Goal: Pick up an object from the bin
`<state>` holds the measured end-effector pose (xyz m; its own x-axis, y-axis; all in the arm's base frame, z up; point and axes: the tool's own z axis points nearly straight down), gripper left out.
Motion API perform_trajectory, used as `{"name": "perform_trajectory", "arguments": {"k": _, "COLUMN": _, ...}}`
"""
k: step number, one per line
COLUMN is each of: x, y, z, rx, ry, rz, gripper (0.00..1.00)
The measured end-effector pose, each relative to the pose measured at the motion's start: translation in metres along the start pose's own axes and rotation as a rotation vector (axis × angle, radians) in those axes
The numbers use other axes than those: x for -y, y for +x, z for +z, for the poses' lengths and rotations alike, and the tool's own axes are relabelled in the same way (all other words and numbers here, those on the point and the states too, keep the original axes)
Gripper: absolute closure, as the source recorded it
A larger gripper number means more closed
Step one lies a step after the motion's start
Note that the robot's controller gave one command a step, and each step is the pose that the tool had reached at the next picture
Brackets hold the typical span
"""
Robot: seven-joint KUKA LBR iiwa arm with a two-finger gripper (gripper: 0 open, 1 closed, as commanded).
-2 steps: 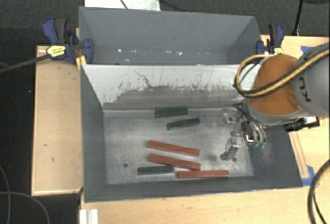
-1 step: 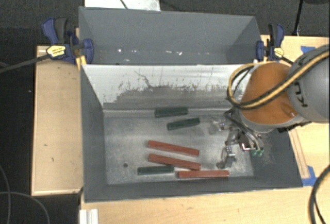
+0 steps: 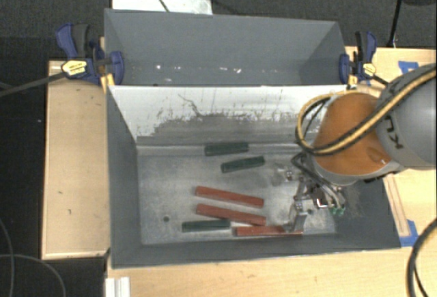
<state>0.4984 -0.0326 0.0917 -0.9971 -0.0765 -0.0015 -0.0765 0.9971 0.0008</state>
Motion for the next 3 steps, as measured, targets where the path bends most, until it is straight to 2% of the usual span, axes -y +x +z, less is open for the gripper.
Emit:
{"name": "perform_trajectory", "arguments": {"k": 1, "x": -0.009, "y": -0.002, "z": -0.003, "rx": -0.001, "ry": 0.0, "rz": 0.183, "gripper": 0.0}}
{"name": "perform_trajectory", "arguments": {"k": 2, "x": -0.054, "y": -0.003, "z": 0.008, "rx": 0.001, "ry": 0.001, "rz": 0.098, "gripper": 0.0}}
{"name": "perform_trajectory", "arguments": {"k": 3, "x": -0.088, "y": 0.005, "z": 0.017, "rx": 0.002, "ry": 0.0, "rz": -0.035, "gripper": 1.0}}
